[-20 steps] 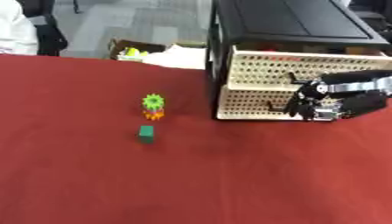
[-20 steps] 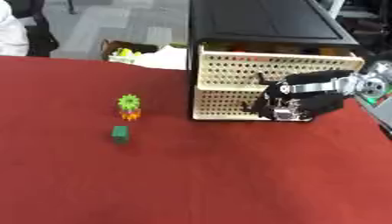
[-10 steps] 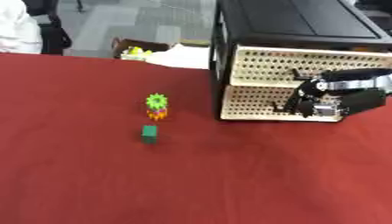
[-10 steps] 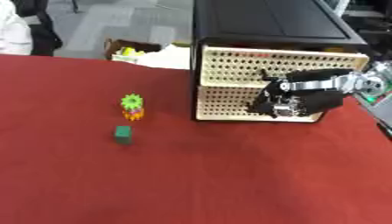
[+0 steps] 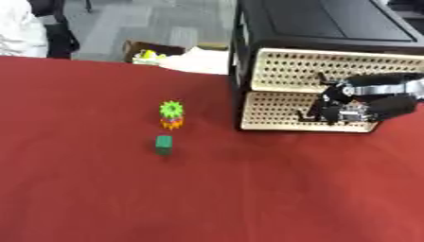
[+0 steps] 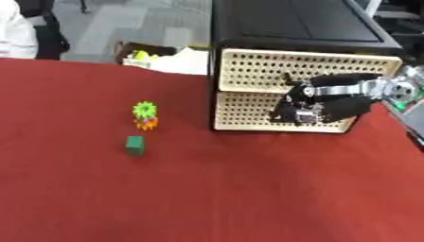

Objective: Pick up objects from table and place into drawer.

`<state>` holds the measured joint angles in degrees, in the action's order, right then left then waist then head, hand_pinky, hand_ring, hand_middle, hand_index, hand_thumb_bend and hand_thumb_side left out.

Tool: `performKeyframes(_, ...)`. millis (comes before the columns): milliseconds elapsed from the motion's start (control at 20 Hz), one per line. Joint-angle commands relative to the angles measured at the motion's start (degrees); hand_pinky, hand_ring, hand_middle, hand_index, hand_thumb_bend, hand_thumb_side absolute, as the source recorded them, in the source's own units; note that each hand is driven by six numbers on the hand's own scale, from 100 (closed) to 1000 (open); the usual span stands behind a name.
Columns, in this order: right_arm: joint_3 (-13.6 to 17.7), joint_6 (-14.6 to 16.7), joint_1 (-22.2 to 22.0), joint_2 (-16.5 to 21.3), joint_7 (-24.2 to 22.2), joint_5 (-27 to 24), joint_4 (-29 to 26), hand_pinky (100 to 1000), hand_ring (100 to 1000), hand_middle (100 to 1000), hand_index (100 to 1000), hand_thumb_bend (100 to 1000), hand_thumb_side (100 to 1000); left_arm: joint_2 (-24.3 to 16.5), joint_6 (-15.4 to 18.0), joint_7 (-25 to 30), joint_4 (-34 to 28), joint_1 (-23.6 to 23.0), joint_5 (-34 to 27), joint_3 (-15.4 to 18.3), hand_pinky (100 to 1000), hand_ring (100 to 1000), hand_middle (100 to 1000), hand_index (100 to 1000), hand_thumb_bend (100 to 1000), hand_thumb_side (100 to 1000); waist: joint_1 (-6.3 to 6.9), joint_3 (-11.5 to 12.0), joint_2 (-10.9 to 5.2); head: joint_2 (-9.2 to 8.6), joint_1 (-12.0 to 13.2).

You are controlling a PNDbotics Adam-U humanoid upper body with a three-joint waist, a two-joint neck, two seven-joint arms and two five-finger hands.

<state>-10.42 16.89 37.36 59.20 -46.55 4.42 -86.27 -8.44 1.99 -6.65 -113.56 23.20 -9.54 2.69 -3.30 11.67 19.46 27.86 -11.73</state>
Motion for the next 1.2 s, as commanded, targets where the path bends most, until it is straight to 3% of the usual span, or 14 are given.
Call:
performKeyframes(50,0.6,0.9,-0.6,2.4,-0.1,0.9,-1.5,450,616,680,848,100,1000,-0.1,-0.1,0.1,-1.0,0.5,0.1,0.5,612,612,606,794,100,1000,0.23,-0.4,-1.42,-0.14,0.1)
performKeyframes(750,0.8,2.4,-12.6,6.8,0.8,2.3,-13.5,451,623,681,841,100,1000,-0.1,-0.2,-0.2,-1.0,-0.2,-0.8,0.7,612,614,607,796,100,1000,1.36,-2.4,-4.48,1.53,0.7)
performKeyframes(950,3.4,2.1,-17.5,7.9,4.1,-0.5,-19.3,459,621,679,821,100,1000,-0.2,0.1,-0.6,-1.0,-0.3,-1.1,0.9,612,615,608,795,100,1000,1.92,-3.1,-5.16,2.09,1.2)
performKeyframes(1100,6.5,1.7,-21.3,7.4,7.8,-4.7,-26.2,476,629,679,812,100,1000,-0.1,0.2,-0.8,-1.0,-0.3,-1.3,1.1,612,615,608,796,100,1000,2.33,-3.7,-5.52,2.43,1.7)
performKeyframes(1200,8.4,3.0,-22.9,6.4,10.7,-8.5,-27.8,507,650,691,816,100,1000,-0.1,0.2,-1.0,-1.0,-0.5,-1.3,1.2,612,616,608,796,100,1000,2.72,-4.0,-5.75,2.72,2.0)
